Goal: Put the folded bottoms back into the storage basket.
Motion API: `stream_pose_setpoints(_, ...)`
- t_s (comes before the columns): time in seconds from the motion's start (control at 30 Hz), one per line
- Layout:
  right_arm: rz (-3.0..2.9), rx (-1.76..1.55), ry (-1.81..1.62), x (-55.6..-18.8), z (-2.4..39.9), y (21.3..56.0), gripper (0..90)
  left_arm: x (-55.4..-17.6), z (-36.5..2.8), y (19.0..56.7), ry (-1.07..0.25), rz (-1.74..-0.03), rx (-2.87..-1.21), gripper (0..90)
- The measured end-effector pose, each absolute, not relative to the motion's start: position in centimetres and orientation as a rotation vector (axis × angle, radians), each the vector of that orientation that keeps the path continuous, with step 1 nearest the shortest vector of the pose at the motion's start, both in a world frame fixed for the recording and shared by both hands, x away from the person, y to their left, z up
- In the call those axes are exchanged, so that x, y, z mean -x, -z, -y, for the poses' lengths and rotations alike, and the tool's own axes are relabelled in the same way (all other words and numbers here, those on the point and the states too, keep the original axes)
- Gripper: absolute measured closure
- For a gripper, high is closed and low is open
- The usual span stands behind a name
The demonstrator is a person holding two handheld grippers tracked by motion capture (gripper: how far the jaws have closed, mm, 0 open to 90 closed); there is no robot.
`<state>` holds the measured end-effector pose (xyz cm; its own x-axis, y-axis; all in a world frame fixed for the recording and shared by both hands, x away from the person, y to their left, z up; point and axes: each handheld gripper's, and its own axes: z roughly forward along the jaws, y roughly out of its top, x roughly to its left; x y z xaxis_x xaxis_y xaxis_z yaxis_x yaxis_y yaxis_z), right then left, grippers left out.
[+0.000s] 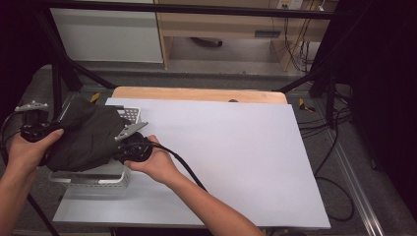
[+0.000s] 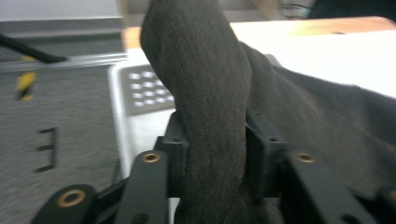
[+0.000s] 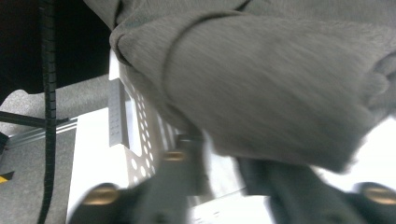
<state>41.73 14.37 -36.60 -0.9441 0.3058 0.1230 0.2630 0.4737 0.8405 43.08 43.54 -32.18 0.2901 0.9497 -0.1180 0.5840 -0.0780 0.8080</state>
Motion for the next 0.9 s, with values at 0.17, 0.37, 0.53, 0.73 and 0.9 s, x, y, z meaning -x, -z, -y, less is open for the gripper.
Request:
stream_pose_setpoints(0.17, -2.682, -0.526, -1.349, -41.0, -13.6, 36.2, 43.8, -42.4, -43.1, 31.6, -0.656, -1.348, -1.719, 48.7)
stream_pose_setpoints(0.37, -2.565, -0.547, -1.467, -40.1, -10.1, 33.9, 36.3, -40.7, -41.3, 29.8, -0.699, -1.277, -1.723, 45.7)
stream_pose_setpoints(0.53, -2.505, -0.567, -1.491, -39.8, -7.8, 32.8, 30.3, -39.1, -39.7, 29.3, -0.71, -1.271, -1.723, 38.4)
stream_pose_setpoints(0.73, -2.458, -0.622, -1.505, -40.2, -6.1, 32.4, 20.7, -37.1, -36.5, 30.9, -0.708, -1.239, -1.762, 29.4)
stream_pose_setpoints(0.9, -2.411, -0.674, -1.509, -40.7, -4.9, 32.3, 15.1, -36.0, -33.9, 32.7, -0.672, -1.201, -1.794, 23.3)
